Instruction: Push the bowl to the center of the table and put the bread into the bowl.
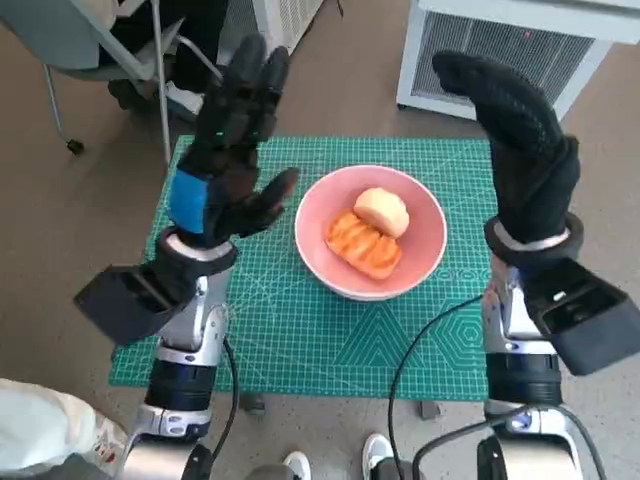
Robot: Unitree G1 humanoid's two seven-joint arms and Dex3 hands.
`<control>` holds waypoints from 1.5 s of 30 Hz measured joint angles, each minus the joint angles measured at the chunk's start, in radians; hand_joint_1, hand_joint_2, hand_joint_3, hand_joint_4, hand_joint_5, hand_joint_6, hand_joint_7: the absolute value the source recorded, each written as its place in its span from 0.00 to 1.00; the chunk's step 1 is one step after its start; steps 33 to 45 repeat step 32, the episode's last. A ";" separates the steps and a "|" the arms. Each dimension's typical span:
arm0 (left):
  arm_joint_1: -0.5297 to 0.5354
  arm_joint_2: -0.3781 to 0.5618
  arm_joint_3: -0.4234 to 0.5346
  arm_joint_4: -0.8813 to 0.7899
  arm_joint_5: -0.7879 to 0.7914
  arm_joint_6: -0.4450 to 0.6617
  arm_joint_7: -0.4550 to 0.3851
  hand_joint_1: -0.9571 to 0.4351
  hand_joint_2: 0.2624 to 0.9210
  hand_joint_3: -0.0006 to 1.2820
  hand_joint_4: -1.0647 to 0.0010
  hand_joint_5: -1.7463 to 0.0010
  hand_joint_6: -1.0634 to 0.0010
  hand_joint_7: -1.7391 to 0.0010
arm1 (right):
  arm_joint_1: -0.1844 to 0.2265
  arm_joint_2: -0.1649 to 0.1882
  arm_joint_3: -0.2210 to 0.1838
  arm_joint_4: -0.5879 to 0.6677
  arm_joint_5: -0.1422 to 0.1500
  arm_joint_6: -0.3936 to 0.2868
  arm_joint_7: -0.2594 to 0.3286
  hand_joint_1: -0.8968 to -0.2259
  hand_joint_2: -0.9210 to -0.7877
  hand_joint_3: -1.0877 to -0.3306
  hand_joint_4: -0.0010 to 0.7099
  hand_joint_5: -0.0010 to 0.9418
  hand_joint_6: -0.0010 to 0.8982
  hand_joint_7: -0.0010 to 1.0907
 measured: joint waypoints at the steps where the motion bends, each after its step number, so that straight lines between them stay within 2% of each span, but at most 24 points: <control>1: 0.001 0.000 0.002 -0.003 0.000 -0.002 0.000 0.31 1.00 0.26 0.82 0.98 0.71 0.95 | 0.000 0.000 0.001 -0.002 -0.001 0.001 0.000 0.46 0.00 0.39 0.18 0.28 0.00 0.62; 13: 0.029 0.011 0.015 -0.026 0.010 -0.008 -0.010 0.31 1.00 0.25 0.81 0.99 0.67 0.95 | -0.007 0.000 0.008 -0.009 -0.008 0.000 0.000 0.45 0.00 0.40 0.19 0.25 0.00 0.62; 19: 0.035 0.013 0.015 -0.025 0.022 -0.028 -0.018 0.31 1.00 0.26 0.82 0.99 0.69 0.97 | -0.013 0.000 0.011 -0.009 -0.035 -0.004 -0.003 0.45 0.00 0.39 0.20 0.24 0.00 0.63; 22: 0.035 0.014 0.015 -0.021 0.039 -0.047 -0.018 0.31 1.00 0.26 0.82 1.00 0.70 0.97 | -0.013 0.000 0.011 -0.009 -0.039 -0.007 -0.004 0.46 0.00 0.38 0.20 0.24 0.00 0.63; 31: 0.035 0.013 0.017 -0.007 0.092 -0.092 0.005 0.30 1.00 0.29 0.83 1.00 0.71 0.98 | -0.014 0.001 0.012 -0.009 -0.039 -0.011 -0.003 0.47 0.00 0.37 0.21 0.22 0.00 0.62; 45: 0.035 0.013 0.017 -0.006 0.096 -0.094 0.009 0.30 1.00 0.29 0.83 1.00 0.71 0.98 | -0.014 0.001 0.012 -0.009 -0.039 -0.011 -0.003 0.47 0.00 0.37 0.22 0.22 0.00 0.62</control>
